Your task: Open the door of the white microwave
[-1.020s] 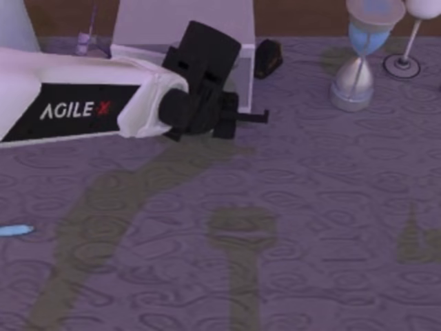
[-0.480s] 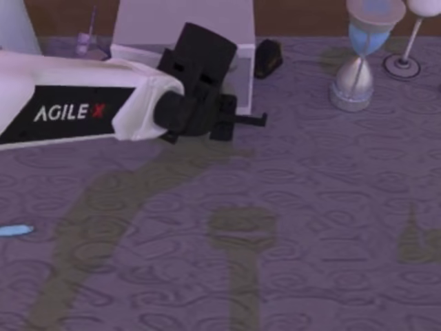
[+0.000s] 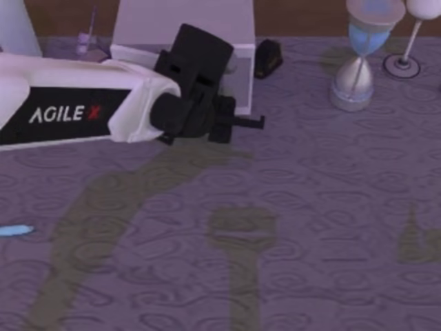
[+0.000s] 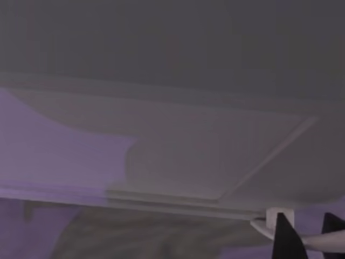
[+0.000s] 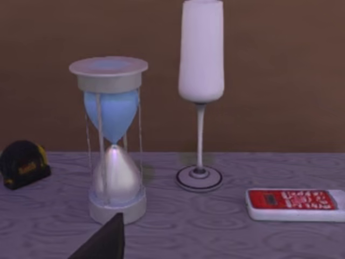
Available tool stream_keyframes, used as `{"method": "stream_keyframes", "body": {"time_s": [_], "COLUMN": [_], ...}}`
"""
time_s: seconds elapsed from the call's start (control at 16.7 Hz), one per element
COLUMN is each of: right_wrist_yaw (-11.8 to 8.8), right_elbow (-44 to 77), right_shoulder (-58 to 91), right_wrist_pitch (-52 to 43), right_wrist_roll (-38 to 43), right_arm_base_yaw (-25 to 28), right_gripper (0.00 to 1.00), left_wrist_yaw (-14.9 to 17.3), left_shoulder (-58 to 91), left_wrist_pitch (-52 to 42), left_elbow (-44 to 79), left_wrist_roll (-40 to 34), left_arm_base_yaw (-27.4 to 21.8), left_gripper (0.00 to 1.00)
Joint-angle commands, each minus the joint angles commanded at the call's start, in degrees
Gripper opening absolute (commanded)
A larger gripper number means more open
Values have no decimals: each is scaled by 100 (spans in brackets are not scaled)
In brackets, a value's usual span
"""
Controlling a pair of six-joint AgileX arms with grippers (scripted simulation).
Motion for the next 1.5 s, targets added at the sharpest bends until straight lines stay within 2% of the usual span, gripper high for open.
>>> {"method": "stream_keyframes", "body": {"time_s": [1.14,1.5], "right_wrist_yaw": [0,0], "right_elbow": [0,0], "right_shoulder": [0,0], "right_wrist_pitch": [0,0], "right_wrist_roll": [0,0], "right_arm_base_yaw": [0,0], "right_gripper": [100,100], "left_wrist_yaw": [0,179], "left_shoulder": [0,-141], "left_wrist_pitch": [0,110], "left_elbow": [0,-184], "left_wrist_roll": [0,201], "left_arm_base_yaw": [0,42], "left_gripper": [0,0]}}
